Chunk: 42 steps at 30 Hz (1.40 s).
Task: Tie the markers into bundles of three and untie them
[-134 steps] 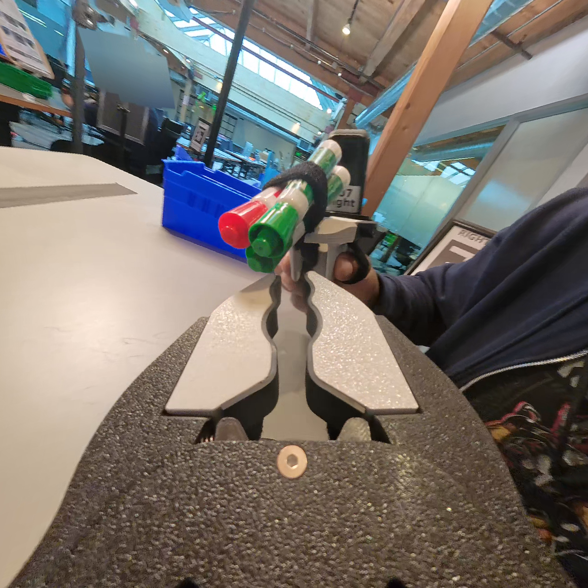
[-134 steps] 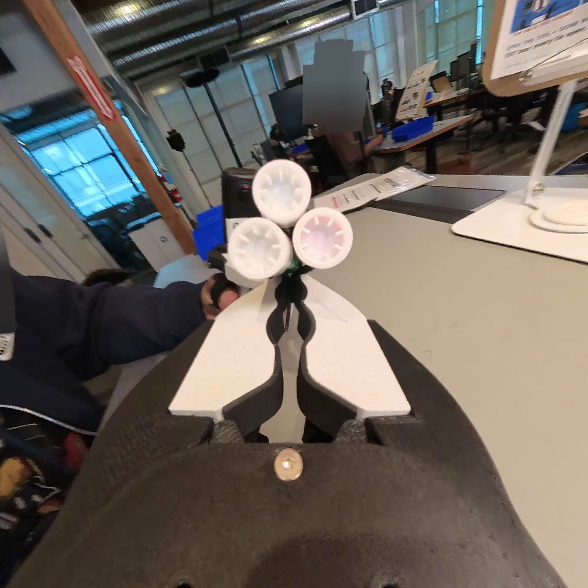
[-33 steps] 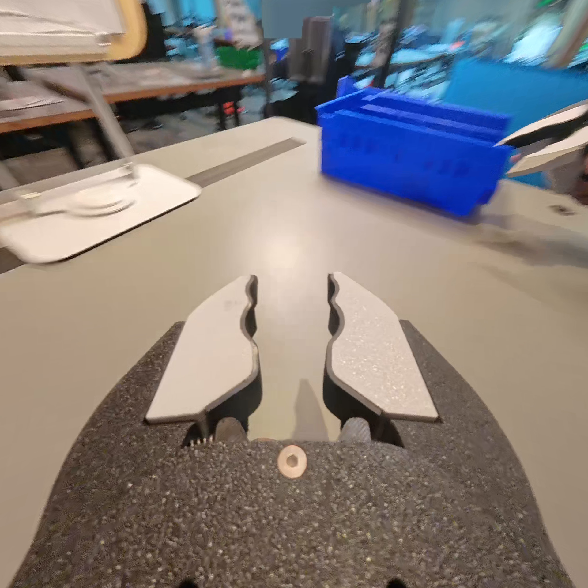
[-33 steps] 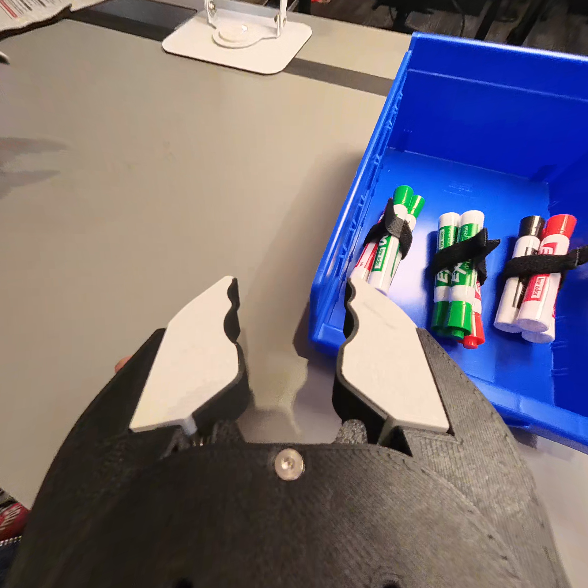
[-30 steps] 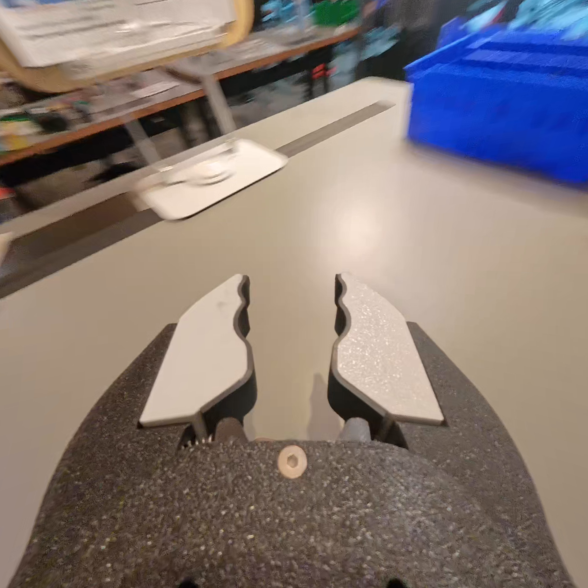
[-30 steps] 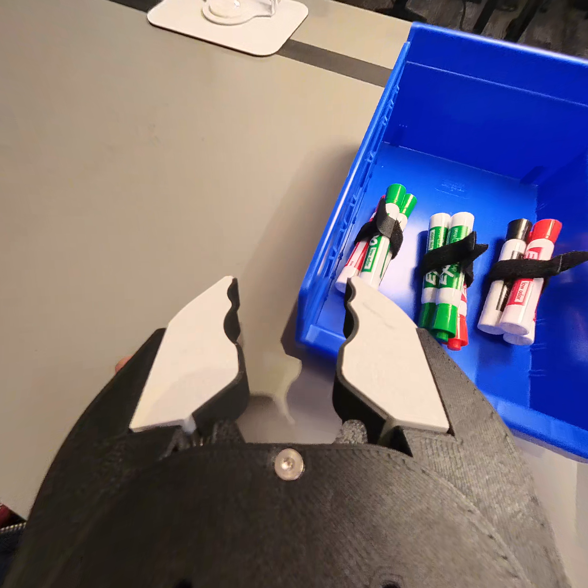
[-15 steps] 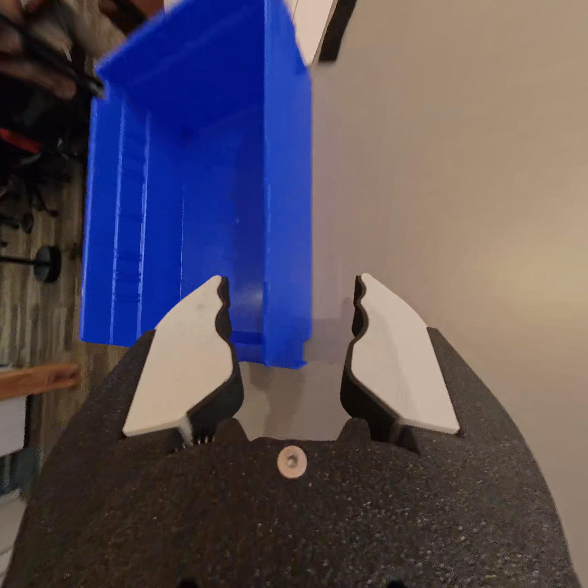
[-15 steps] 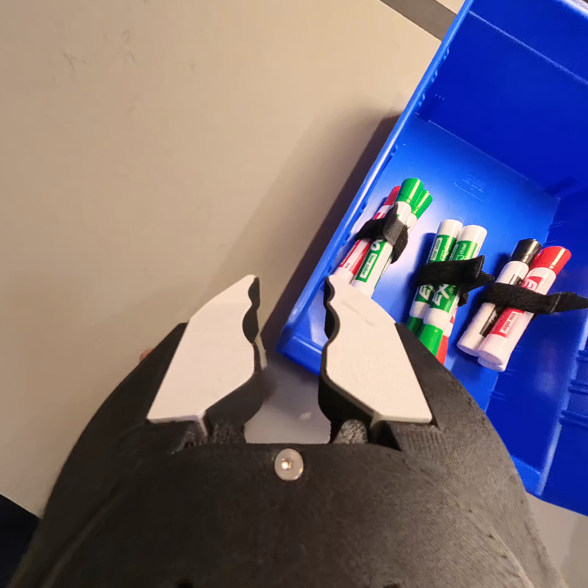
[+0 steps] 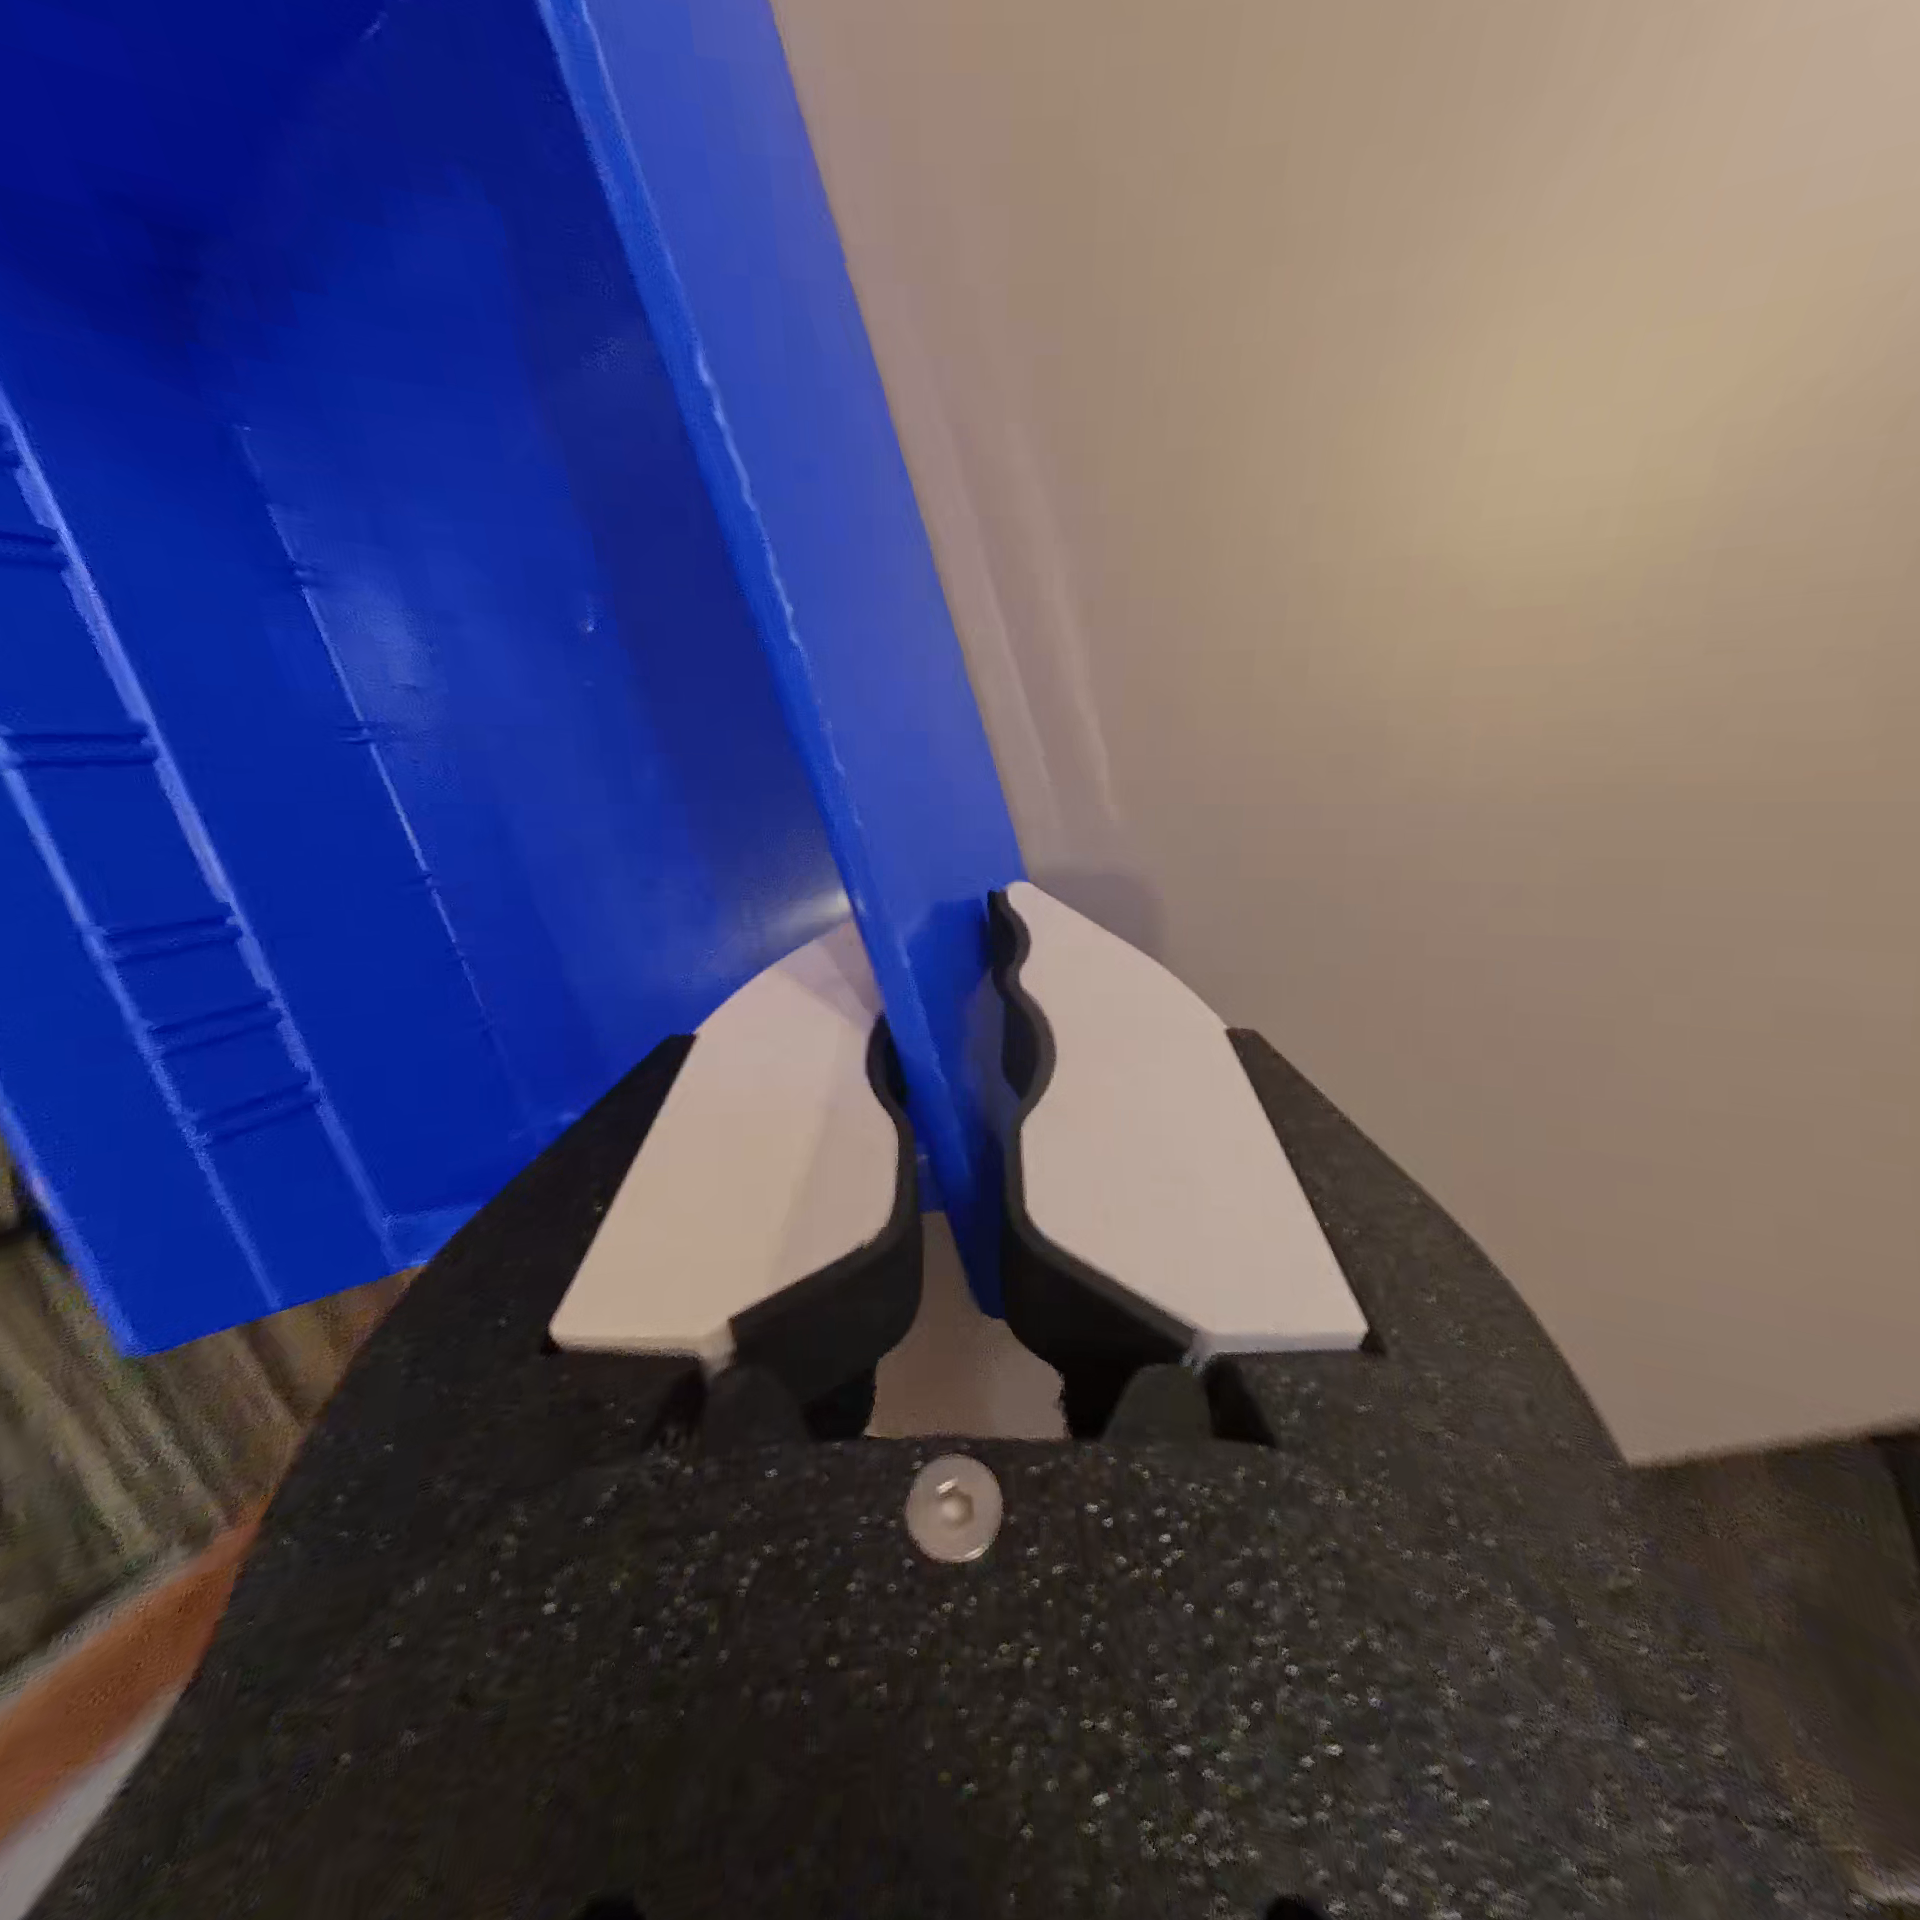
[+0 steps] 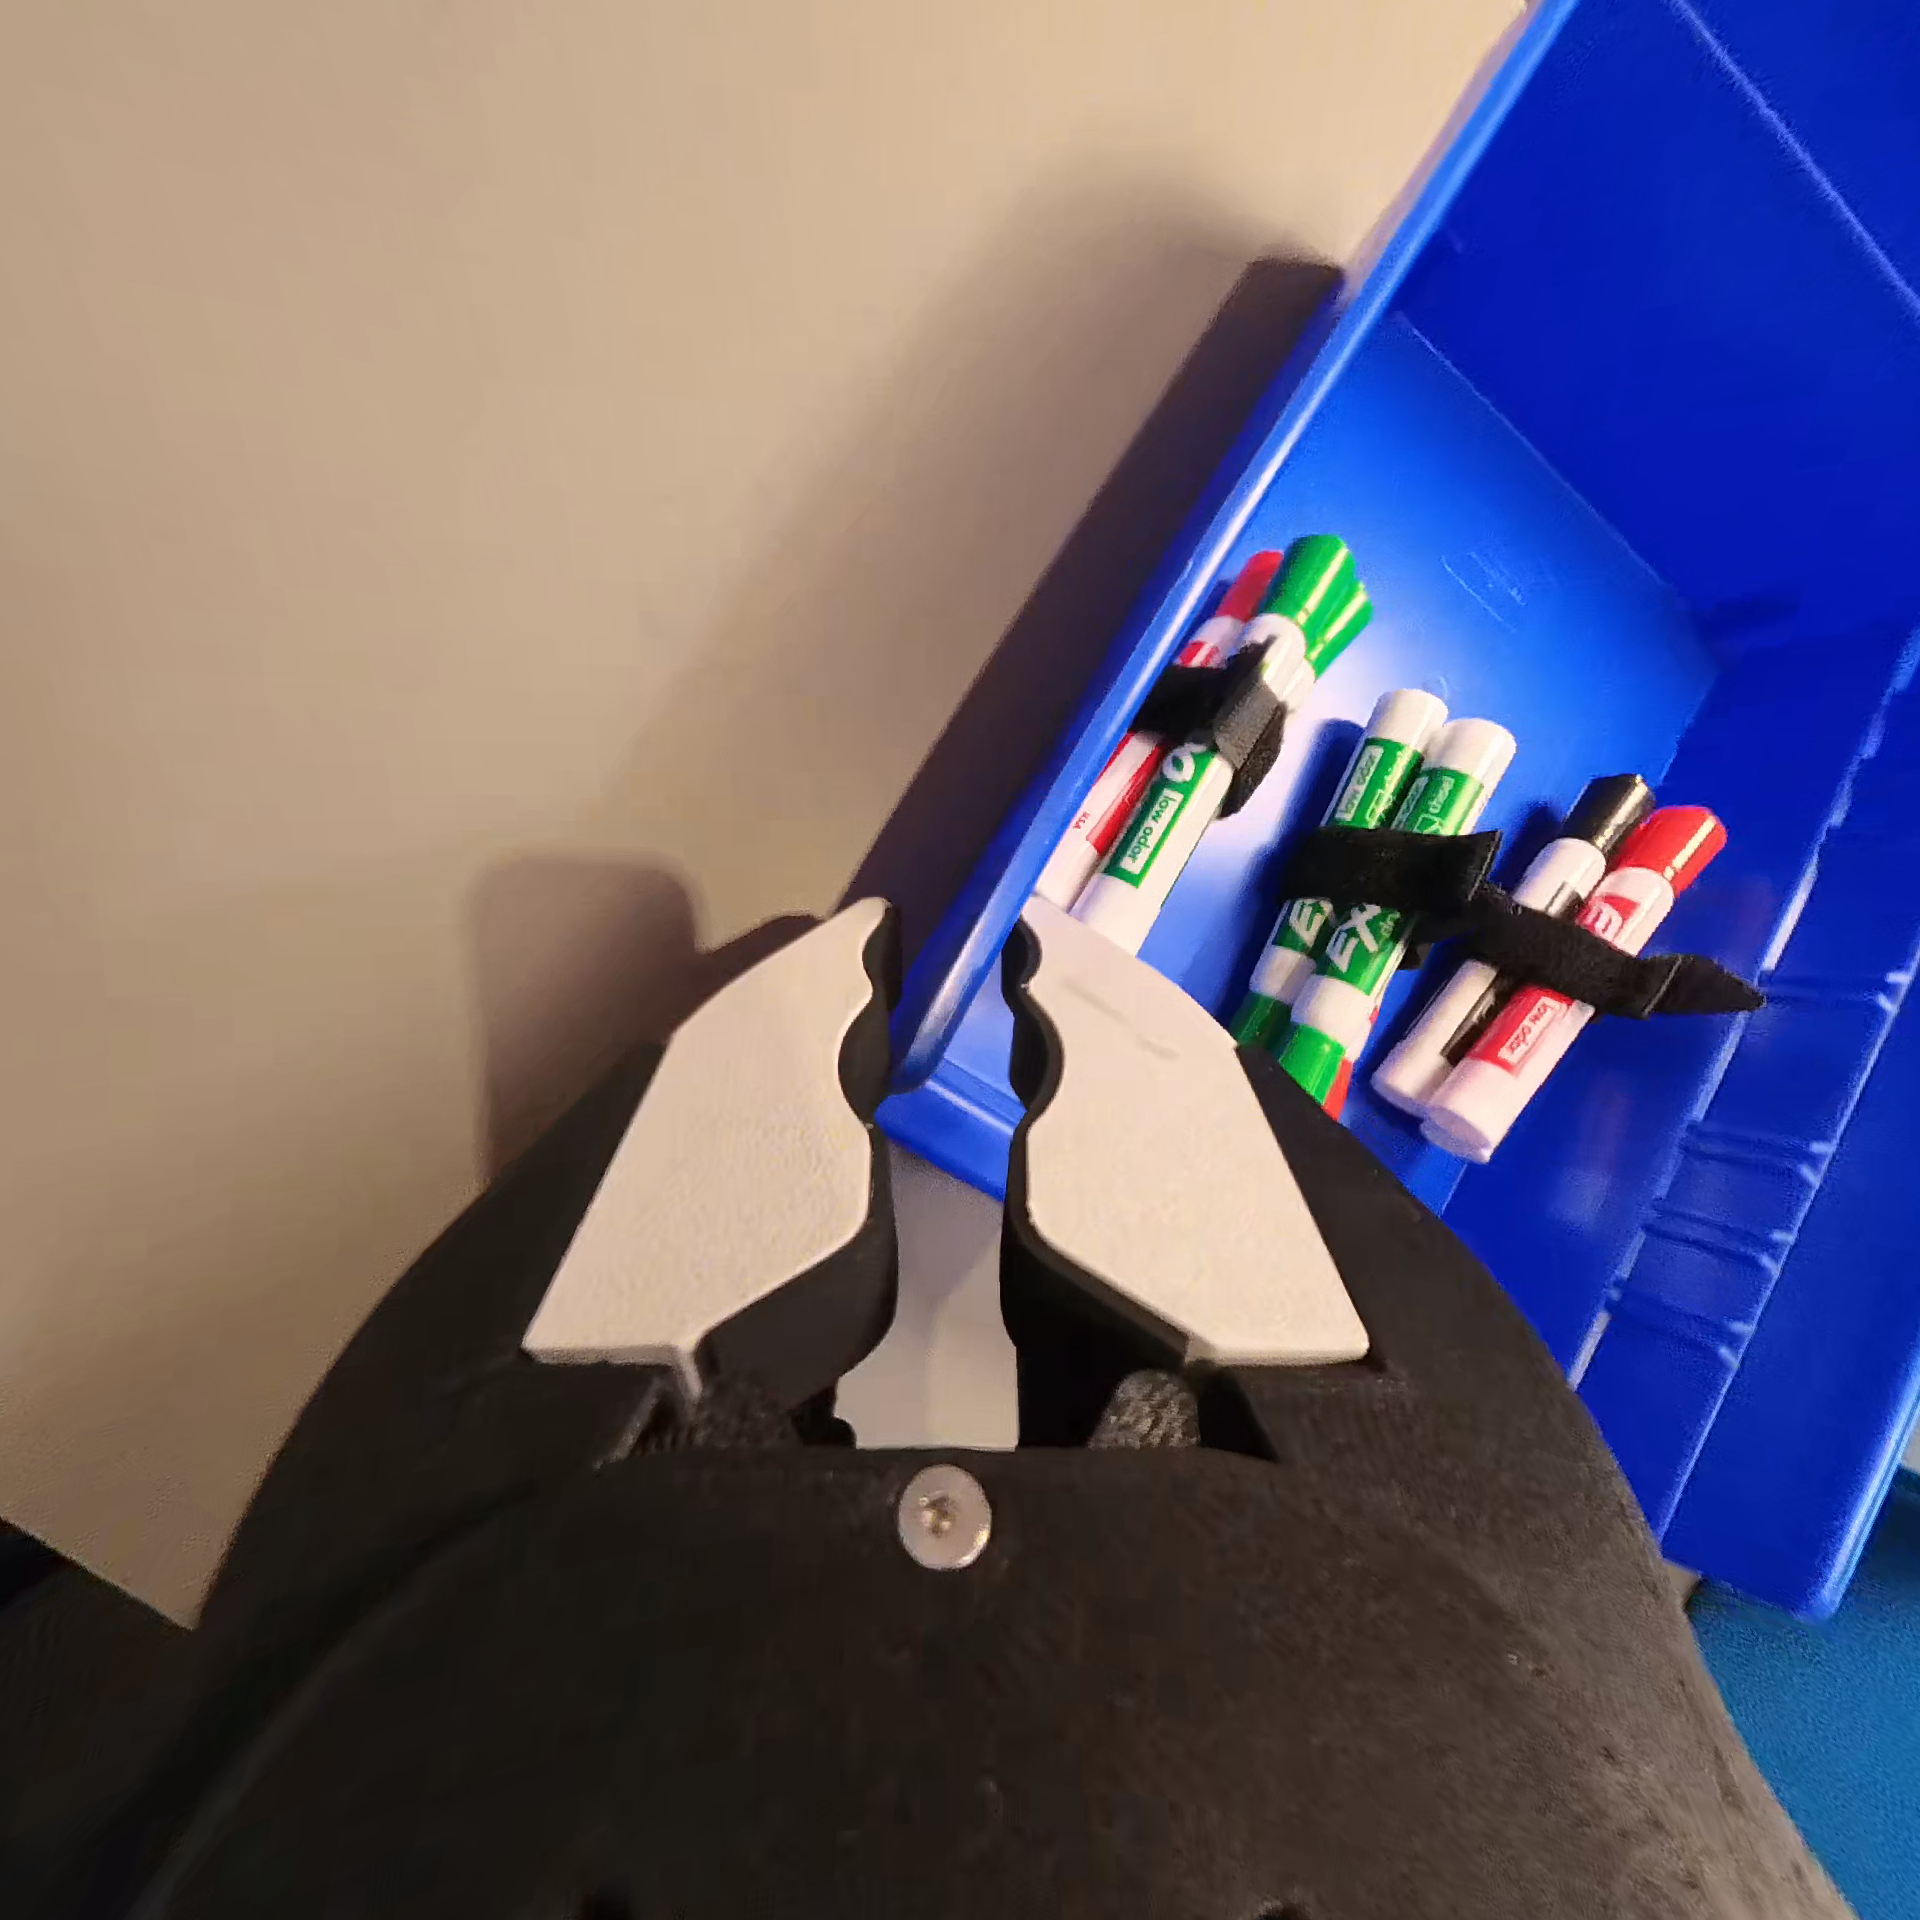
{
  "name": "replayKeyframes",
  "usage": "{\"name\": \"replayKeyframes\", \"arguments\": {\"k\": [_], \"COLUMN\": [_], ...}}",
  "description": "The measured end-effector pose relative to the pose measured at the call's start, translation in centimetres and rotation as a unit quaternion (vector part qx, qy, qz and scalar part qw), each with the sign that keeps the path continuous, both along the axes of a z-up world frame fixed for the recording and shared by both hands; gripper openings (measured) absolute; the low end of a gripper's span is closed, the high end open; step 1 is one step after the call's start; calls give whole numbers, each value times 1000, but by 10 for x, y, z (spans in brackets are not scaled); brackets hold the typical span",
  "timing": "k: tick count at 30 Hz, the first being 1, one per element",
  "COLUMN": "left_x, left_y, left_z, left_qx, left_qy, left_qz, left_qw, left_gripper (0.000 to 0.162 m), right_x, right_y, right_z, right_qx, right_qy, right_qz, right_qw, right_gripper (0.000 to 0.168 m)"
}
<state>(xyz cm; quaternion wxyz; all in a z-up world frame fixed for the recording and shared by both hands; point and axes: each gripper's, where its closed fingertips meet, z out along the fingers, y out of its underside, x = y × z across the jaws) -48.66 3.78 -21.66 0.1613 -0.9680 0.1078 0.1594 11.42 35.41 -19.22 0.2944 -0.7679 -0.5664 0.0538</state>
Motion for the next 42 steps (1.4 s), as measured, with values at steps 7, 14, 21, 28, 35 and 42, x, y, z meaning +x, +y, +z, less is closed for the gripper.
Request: {"name": "replayKeyframes", "arguments": {"k": [7, 14, 21, 28, 35, 42], "left_x": [90, 180, 254, 310, 355, 355], "left_y": [-5, -11, -14, -12, -9, -5], "left_z": [0, -1, -1, -1, -2, 34], "left_qx": [-18, -20, -17, -18, -8, 58], "left_qy": [5, -9, -31, -74, -146, -274], "left_qz": [-279, -496, -604, -602, -553, -499], "left_qw": [960, 868, 796, 795, 820, 820], "left_gripper": [12, 11, 9, 7, 7, 48], "right_x": [-9, -33, -81, -154, -214, -199], "right_y": [-7, -10, -12, -20, -22, 4], "right_z": [0, 0, 1, 0, 2, 49], "right_qx": [-3, 0, 2, 3, 9, -9], "right_qy": [-4, -2, 4, 12, 14, 68], "right_qz": [74, 174, 304, 394, 411, 280], "right_qw": [997, 985, 953, 919, 912, 957], "right_gripper": [12, 8, 6, 6, 7, 39]}}
